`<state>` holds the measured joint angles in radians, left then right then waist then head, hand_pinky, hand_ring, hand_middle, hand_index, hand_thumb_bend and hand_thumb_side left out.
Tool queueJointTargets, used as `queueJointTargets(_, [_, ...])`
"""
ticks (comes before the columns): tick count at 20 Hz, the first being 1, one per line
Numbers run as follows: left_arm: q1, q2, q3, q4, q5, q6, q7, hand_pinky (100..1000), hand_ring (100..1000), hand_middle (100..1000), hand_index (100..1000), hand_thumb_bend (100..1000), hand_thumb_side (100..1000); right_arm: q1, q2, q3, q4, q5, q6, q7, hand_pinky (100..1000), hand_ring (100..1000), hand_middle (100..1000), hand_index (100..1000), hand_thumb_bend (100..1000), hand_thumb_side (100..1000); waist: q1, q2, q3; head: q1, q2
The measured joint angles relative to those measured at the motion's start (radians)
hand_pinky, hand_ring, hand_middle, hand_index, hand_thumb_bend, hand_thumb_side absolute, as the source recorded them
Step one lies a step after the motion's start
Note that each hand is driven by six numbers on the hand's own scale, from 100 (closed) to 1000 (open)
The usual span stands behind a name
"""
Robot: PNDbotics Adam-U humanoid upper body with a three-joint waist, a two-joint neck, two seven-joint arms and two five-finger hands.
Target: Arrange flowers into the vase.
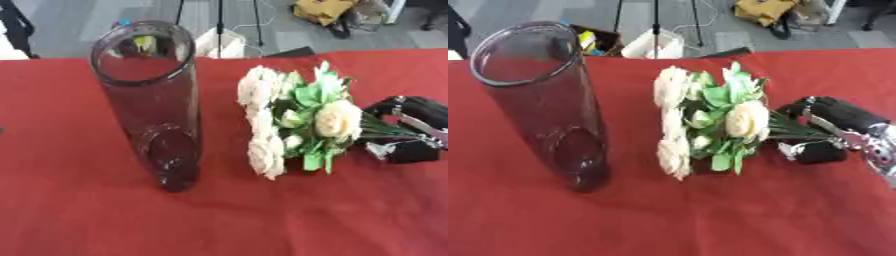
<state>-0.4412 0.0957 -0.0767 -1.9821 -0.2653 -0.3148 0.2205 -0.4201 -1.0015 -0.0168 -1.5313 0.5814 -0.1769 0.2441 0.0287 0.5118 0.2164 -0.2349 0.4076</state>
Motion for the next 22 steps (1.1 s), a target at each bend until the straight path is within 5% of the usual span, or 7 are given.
queueJointTargets(14, [0.000, 0.000, -0.005, 0.000, -0.001, 0.006, -0.007, 718, 615, 794, 871, 100, 1000, 0.015, 0.003, 0.000, -0.031, -0.017, 0.026, -0.075, 632, 701, 212, 680, 100, 437, 0.000, 0.007, -0.003, -0.003, -0.004])
queueJointTargets(18, [0.000, 0.000, -0.006, 0.000, -0.002, 0.007, -0.009, 718, 615, 795, 871, 100, 1000, 0.016, 0.003, 0.006, -0.041, -0.020, 0.035, -0.121, 551, 607, 100, 590, 100, 428, 0.000, 0.008, -0.002, -0.004, -0.005])
queueJointTargets(22, [0.000, 0.000, -0.006, 0.000, -0.003, 0.008, -0.010, 718, 614, 795, 871, 100, 1000, 0.016, 0.003, 0.011, -0.046, -0.026, 0.040, -0.162, 518, 536, 100, 536, 100, 454, -0.001, 0.012, -0.001, -0.004, -0.005])
